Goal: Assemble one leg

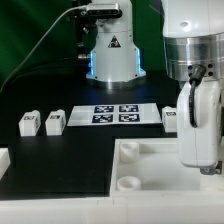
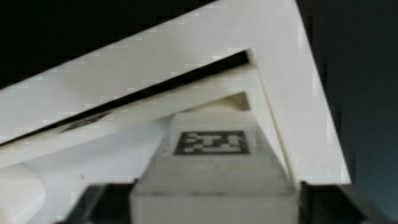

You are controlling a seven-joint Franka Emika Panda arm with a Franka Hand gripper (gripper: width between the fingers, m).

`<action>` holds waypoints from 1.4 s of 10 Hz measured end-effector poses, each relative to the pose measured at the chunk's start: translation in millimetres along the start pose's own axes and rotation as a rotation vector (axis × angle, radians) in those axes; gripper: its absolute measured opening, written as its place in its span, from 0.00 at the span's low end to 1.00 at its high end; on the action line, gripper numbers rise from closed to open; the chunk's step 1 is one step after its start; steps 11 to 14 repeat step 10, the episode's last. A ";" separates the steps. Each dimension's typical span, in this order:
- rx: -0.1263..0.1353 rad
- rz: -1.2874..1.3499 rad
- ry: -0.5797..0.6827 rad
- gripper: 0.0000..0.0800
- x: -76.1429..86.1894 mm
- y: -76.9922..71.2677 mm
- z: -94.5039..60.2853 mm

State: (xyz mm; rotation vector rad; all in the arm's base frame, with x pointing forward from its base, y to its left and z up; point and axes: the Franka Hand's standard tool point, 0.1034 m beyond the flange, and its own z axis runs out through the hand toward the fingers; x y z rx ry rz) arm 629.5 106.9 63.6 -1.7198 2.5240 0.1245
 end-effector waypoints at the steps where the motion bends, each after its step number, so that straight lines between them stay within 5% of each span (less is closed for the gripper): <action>1: 0.000 -0.004 0.000 0.65 -0.1 0.1 0.1; 2: 0.001 -0.006 -0.002 0.79 -2.4 0.9 -0.8; 5: 0.020 -0.030 -0.020 0.81 -17.6 1.6 -18.0; 14: 0.016 -0.035 -0.016 0.81 -16.9 3.2 -14.3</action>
Offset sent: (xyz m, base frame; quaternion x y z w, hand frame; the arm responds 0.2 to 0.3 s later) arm -0.0043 0.0165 0.0363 0.0106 -0.0118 0.0134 0.9998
